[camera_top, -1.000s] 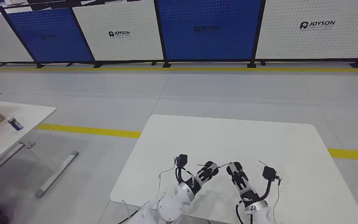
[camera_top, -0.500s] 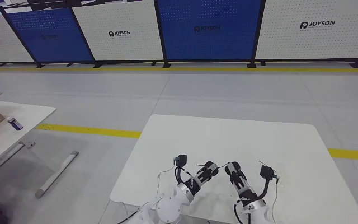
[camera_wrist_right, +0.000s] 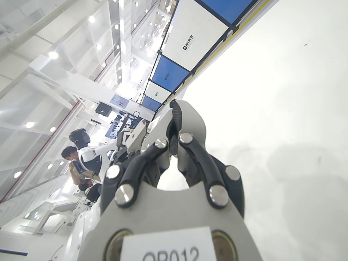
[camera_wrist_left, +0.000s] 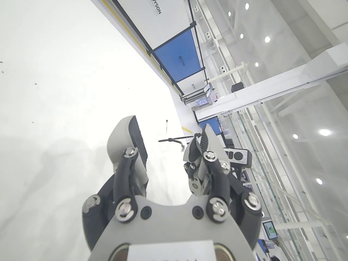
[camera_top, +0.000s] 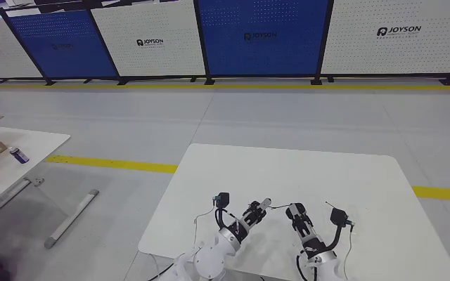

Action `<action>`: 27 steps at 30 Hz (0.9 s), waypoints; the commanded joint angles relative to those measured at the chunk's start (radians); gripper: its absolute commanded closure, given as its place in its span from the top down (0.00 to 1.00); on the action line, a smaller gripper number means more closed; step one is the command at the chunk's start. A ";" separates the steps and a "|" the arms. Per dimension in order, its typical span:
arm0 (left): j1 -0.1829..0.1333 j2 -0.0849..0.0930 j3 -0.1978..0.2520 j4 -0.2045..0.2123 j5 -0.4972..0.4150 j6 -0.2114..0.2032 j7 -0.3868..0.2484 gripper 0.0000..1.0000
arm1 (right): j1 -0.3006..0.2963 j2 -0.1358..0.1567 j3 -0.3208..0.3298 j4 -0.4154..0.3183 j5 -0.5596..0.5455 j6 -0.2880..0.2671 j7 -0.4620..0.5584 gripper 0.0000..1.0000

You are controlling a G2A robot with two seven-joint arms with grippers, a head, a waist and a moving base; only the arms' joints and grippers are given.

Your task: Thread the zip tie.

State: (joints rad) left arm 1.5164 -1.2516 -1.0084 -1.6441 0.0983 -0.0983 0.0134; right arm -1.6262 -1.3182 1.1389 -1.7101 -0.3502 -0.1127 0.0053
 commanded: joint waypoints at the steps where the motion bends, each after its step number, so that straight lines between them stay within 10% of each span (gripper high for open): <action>1: 0.003 0.001 -0.003 -0.001 0.001 -0.001 0.000 0.18 | -0.001 0.000 -0.001 -0.001 -0.002 0.000 0.000 0.00; 10: 0.007 0.000 -0.007 -0.003 0.001 -0.004 0.000 0.04 | 0.001 -0.002 -0.003 -0.002 -0.006 0.003 -0.003 0.00; 20: 0.012 0.000 -0.004 -0.011 0.007 -0.015 -0.009 0.22 | 0.000 -0.004 -0.002 -0.003 -0.010 0.011 -0.006 0.00; 27: 0.013 0.000 -0.002 -0.010 0.019 -0.015 -0.010 0.00 | 0.001 -0.005 -0.003 -0.003 -0.012 0.011 -0.008 0.00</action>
State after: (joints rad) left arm 1.5300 -1.2513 -1.0101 -1.6540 0.1169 -0.1139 0.0037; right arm -1.6253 -1.3232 1.1363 -1.7131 -0.3614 -0.1007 -0.0024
